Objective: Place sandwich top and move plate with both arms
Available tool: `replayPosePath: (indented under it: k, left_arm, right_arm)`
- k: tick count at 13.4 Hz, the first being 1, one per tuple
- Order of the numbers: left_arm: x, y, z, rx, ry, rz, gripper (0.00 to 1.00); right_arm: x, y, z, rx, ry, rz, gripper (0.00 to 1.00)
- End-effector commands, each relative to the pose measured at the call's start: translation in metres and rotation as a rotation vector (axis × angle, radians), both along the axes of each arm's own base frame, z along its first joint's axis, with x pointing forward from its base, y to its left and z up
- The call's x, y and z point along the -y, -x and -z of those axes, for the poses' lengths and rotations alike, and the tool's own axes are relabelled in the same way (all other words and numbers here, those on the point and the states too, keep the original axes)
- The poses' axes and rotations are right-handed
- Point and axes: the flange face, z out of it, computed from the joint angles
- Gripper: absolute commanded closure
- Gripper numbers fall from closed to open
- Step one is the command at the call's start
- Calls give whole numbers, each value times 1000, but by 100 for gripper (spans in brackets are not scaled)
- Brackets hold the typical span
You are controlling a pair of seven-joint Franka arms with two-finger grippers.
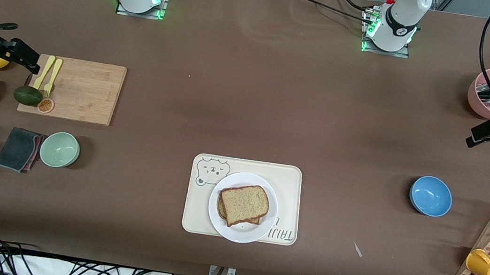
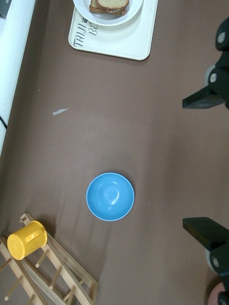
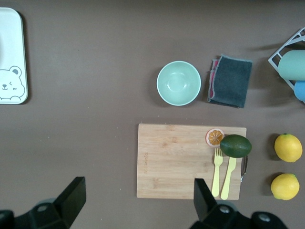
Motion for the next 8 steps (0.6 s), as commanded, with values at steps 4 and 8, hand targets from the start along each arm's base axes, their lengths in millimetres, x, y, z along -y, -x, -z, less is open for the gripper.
replayPosePath:
  k: [4,8]
  left_arm:
    - [4,2,-5,-33,-118,25,0]
    - [7,2,-6,-38,-132,22,0]
  right_arm:
    - [-2,1,-9,-44,0,-5,0]
    - [-1,2,-9,-52,-6,-3,0]
